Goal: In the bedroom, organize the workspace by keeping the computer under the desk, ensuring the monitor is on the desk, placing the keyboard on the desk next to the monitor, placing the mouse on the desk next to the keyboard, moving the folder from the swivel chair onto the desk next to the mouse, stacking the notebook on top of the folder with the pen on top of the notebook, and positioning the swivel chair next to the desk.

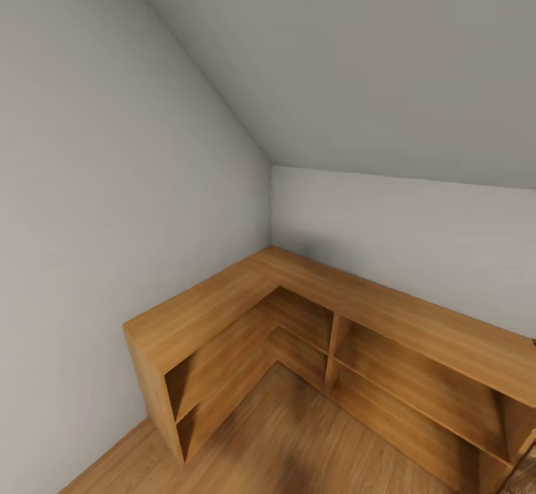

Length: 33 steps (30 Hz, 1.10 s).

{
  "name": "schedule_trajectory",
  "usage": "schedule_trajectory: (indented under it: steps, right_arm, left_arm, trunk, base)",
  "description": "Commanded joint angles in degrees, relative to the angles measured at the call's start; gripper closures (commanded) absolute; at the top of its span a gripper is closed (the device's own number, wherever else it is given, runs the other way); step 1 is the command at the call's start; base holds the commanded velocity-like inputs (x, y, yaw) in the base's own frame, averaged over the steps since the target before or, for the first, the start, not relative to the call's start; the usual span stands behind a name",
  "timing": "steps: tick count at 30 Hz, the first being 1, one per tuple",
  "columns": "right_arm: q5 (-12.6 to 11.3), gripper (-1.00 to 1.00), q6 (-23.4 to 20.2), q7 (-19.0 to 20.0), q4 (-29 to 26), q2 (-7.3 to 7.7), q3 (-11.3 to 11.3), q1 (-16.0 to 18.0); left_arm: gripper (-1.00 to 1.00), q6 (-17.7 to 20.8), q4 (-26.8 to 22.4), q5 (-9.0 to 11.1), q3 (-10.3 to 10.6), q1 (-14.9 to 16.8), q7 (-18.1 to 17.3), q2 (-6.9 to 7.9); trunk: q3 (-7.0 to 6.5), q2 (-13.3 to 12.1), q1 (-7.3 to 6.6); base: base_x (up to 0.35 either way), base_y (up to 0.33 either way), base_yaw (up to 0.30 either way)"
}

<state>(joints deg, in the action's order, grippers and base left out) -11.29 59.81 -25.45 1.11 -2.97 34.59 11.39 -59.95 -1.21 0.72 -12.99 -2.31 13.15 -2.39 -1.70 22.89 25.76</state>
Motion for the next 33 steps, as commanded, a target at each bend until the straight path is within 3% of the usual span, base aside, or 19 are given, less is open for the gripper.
schedule_trajectory:
  steps: [1, 33]
  right_arm:
    - [-0.5, -1.00, 0.2, 0.2, 0.1, -0.03, 0.5, 0.0]
    - [-0.5, -1.00, 0.2, 1.2, 0.1, 0.03, 0.4, 0.0]
  left_arm:
    - [-1.00, -0.1, -0.1, 0.0, -0.1, -0.1, 0.0, -0.01]
    - [-1.00, -0.1, -0.1, 0.0, 0.0, -0.1, -0.1, -0.07]
  trunk:
    - [-0.02, 0.0, 0.02]
    - [-0.86, 0.0, 0.02]
  base:
    - [0.000, 0.000, -0.247]
    - [0.000, 0.000, -0.247]
